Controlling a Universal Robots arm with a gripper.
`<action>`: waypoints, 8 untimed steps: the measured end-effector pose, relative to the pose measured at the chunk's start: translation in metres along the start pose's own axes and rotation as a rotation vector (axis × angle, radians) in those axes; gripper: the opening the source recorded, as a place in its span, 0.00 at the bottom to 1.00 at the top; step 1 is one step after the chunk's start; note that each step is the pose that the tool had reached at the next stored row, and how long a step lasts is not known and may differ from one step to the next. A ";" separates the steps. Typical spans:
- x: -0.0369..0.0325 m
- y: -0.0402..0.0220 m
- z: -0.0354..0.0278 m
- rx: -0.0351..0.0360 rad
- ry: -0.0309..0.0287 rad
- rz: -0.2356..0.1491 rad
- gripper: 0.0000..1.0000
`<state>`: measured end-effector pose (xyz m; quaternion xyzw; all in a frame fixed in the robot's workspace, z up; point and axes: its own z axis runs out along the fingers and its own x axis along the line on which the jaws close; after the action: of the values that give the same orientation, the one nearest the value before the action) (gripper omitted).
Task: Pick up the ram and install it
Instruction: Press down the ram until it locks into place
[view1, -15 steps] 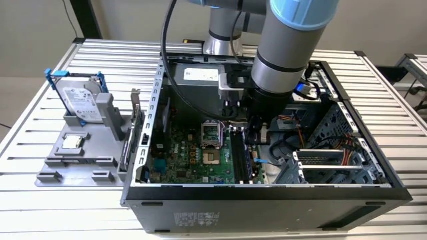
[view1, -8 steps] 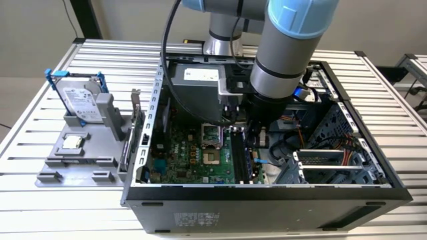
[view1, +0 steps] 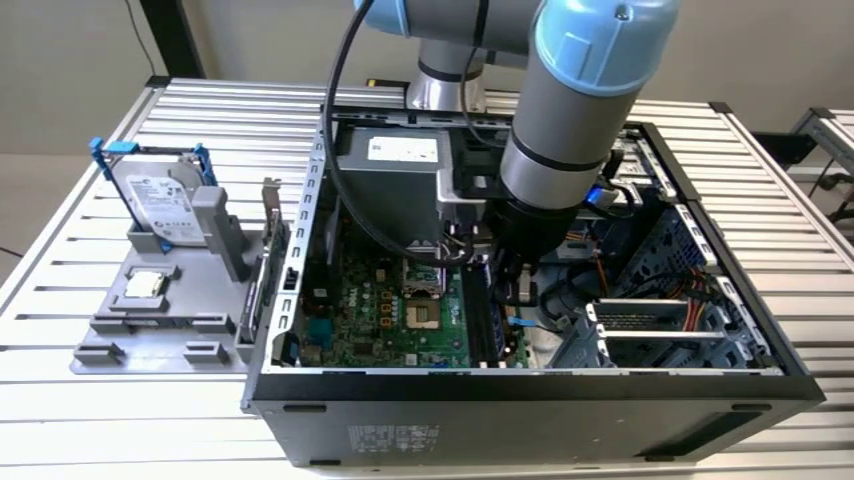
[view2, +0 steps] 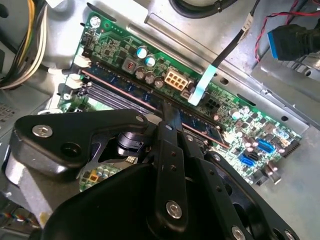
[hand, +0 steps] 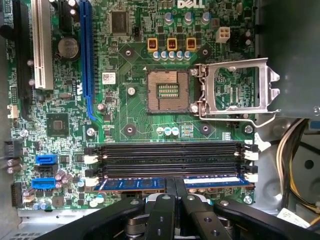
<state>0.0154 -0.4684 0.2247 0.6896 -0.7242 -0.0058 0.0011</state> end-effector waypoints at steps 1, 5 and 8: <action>0.0001 0.0000 0.0010 -0.0002 0.0008 0.000 0.00; 0.0000 -0.0001 0.0015 0.0000 0.0001 0.000 0.00; 0.0001 -0.0001 0.0033 -0.0001 0.0005 0.000 0.00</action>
<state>0.0154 -0.4684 0.2214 0.6896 -0.7242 -0.0056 0.0013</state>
